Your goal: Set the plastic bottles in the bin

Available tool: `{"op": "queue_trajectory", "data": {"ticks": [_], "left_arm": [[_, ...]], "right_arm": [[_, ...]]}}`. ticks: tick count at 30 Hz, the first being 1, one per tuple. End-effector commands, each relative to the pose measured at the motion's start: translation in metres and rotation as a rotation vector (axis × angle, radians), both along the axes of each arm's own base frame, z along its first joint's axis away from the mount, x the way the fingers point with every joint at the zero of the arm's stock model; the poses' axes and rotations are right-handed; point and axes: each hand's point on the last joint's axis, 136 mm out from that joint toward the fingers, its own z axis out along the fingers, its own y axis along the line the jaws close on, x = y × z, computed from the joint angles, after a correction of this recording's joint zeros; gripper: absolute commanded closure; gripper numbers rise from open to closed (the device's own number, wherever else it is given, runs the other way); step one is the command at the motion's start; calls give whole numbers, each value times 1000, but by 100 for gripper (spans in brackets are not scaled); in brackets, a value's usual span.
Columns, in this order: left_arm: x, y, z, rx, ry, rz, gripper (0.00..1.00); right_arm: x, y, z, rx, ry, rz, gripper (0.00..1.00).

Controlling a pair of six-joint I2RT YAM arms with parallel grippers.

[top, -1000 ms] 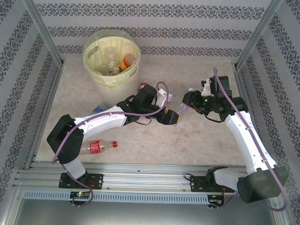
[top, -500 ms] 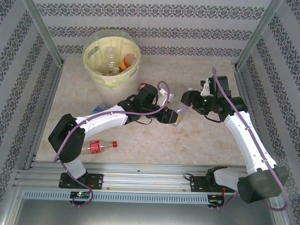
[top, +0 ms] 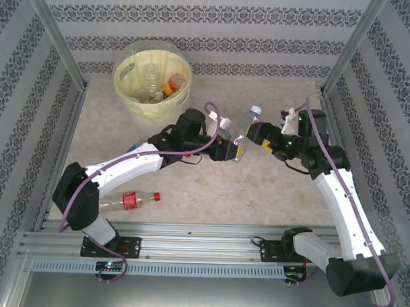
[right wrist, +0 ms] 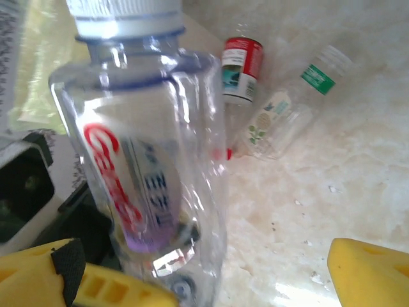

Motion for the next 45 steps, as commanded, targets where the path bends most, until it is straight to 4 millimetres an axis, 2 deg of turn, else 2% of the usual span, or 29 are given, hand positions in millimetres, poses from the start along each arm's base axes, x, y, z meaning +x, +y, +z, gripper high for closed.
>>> {"op": "queue_trajectory", "data": {"ticks": [1,5,10,16,19,21,25,31,40,45], "left_arm": [[8,24,20,31,-23,77,58],[16,53,44,99,-70,154,57],[37,99,72,188,-105,290,56],[69,162,97,339,-149,504,55],[85,189,112,384,-167,589,54],[97,209,115,446,-158,653,54],[118,233,114,525,-175,705,53],[143,259,92,614,-121,738,52],[163,271,59,698,-62,718,48],[161,271,58,697,-53,713,32]], "right_arm": [[-15,13,32,67,-146,116,2],[-29,17,56,84,-249,169,2],[-35,16,77,74,-310,173,2],[-35,14,82,57,-318,171,2],[-35,14,81,51,-311,169,2],[-34,13,76,41,-293,164,2],[-33,12,70,33,-277,160,2],[-37,8,64,3,-268,151,2],[-38,6,57,-15,-257,143,2],[-37,5,55,-20,-247,136,2]]}}
